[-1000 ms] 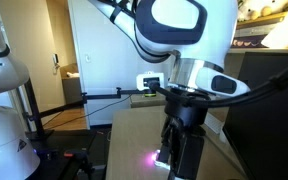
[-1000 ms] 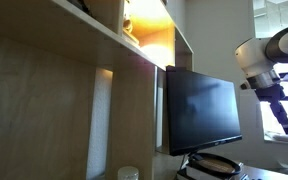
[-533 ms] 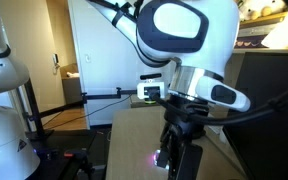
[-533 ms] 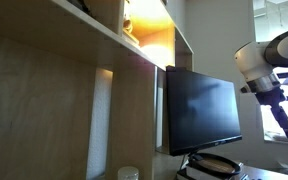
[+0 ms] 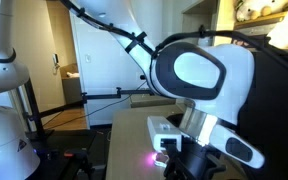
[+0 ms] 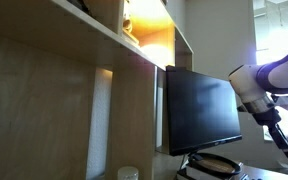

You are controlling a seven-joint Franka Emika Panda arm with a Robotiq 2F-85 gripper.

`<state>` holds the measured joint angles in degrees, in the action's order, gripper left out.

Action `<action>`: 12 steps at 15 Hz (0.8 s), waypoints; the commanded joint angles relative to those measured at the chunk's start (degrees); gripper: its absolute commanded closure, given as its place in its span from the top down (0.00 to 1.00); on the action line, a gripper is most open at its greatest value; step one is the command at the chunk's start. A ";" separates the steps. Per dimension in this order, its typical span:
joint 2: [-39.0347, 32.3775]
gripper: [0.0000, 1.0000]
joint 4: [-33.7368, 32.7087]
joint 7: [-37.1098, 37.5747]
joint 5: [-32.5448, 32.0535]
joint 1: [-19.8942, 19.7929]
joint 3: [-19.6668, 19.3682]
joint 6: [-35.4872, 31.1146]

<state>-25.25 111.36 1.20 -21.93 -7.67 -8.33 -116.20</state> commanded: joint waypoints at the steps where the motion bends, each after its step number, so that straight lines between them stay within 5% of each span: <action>1: -4.34 1.00 -3.16 -2.63 -2.44 0.29 -0.46 -4.00; 5: -6.55 1.00 -2.44 -5.09 -6.86 0.86 -0.99 -10.74; 12: -5.77 1.00 0.19 -19.44 -7.48 0.10 0.86 -7.31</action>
<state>-32.91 109.77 -12.65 -28.93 -7.52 -8.20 -125.33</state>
